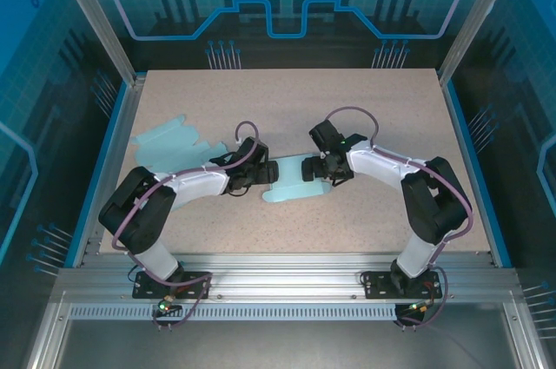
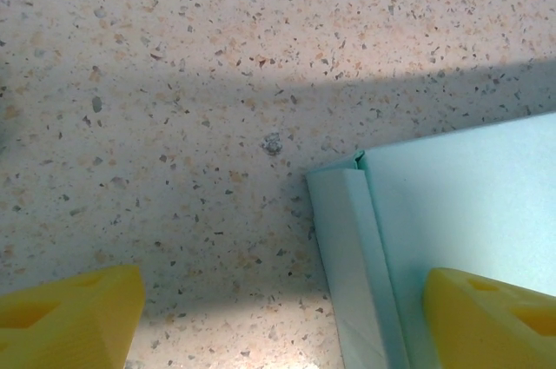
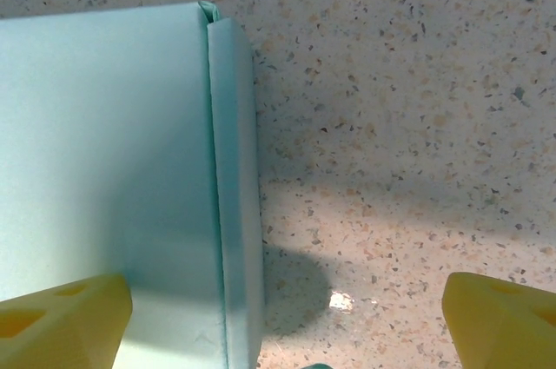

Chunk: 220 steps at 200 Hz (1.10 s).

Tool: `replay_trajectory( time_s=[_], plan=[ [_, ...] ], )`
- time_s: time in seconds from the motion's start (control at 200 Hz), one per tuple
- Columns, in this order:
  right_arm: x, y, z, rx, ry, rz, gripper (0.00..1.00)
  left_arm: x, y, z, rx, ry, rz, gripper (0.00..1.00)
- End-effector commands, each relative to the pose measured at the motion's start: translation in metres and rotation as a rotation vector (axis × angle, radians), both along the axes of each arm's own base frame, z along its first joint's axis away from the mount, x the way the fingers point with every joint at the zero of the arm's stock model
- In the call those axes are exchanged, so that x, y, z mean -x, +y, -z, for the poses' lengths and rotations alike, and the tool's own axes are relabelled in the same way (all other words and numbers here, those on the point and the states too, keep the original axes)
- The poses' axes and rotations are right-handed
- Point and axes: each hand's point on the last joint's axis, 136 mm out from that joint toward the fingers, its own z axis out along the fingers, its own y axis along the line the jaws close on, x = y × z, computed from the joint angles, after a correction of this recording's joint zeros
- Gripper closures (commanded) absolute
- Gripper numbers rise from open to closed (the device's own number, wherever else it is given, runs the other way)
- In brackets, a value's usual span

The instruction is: Fold the paper box

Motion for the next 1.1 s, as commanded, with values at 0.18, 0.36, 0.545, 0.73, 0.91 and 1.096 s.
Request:
replay_trajectory(
  time_s=[0.18, 0.36, 0.545, 0.73, 0.91, 1.096],
  plan=[
    [0.007, -0.002, -0.012, -0.034, -0.011, 0.004, 0.06, 0.007, 0.002, -0.001, 0.021, 0.03, -0.005, 0.2],
    [0.005, 0.003, -0.032, -0.089, -0.073, -0.023, 0.06, 0.001, -0.015, -0.021, 0.11, 0.001, 0.022, 0.21],
    [0.012, 0.017, -0.052, -0.114, -0.215, -0.18, 0.09, -0.006, -0.016, -0.029, 0.136, -0.013, 0.022, 0.21],
    [0.035, 0.027, -0.08, 0.136, -0.417, -0.412, 0.09, -0.021, -0.019, -0.034, 0.245, -0.011, 0.022, 0.22],
    [0.05, 0.023, -0.084, 0.315, -0.49, -0.506, 0.11, -0.032, -0.034, -0.025, 0.336, 0.031, 0.049, 0.38],
    [0.065, 0.025, -0.077, 0.381, -0.526, -0.582, 0.12, -0.048, -0.053, -0.025, 0.414, 0.052, 0.091, 0.43]
  ],
)
